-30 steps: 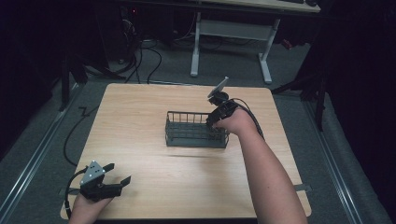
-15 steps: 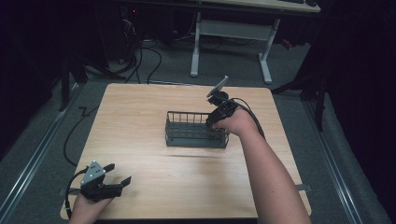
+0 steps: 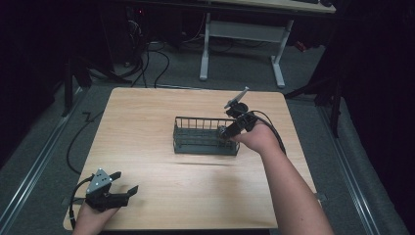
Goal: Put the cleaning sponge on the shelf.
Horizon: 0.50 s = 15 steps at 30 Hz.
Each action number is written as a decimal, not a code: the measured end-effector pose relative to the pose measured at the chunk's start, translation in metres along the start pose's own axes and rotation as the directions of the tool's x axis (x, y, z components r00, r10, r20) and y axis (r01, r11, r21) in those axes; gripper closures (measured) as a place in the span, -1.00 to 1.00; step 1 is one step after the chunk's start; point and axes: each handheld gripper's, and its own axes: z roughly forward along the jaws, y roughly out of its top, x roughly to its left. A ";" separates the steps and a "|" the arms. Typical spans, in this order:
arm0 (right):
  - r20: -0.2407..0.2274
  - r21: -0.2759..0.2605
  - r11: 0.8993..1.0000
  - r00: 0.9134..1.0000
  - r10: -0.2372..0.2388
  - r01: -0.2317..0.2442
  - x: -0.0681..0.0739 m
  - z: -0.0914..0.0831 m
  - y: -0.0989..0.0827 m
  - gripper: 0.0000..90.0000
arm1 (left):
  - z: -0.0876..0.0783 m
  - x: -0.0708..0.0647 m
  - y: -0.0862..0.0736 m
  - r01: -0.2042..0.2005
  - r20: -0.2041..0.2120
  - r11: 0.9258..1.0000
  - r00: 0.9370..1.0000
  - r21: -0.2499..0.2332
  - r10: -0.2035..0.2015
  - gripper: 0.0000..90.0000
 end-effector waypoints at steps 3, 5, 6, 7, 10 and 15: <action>-0.001 -0.003 1.000 1.000 0.005 -0.005 0.000 0.000 -0.011 -0.26 | 0.000 0.000 0.000 -0.001 -0.002 1.000 1.000 0.000 0.001 -0.68; 0.003 -0.012 1.000 1.000 0.001 -0.001 -0.002 0.000 -0.020 -0.29 | 0.000 0.000 0.000 0.005 -0.003 1.000 1.000 0.000 -0.005 -0.68; 0.003 -0.018 1.000 1.000 -0.001 0.001 -0.003 0.000 -0.023 -0.29 | 0.001 0.000 0.000 0.007 -0.003 1.000 1.000 0.003 -0.007 -0.68; 0.007 -0.019 1.000 1.000 0.004 -0.003 -0.004 0.001 -0.027 -0.30 | 0.001 0.000 -0.001 0.006 -0.004 1.000 1.000 0.006 -0.006 -0.68; 0.010 -0.019 1.000 1.000 0.014 -0.014 -0.008 0.001 -0.037 -0.33 | 0.001 -0.001 -0.001 0.004 -0.005 1.000 1.000 0.007 -0.004 -0.68; 0.013 -0.034 0.999 1.000 0.029 -0.028 -0.008 0.005 -0.053 -0.33 | 0.001 0.000 0.000 0.003 -0.002 1.000 1.000 0.007 -0.003 -0.68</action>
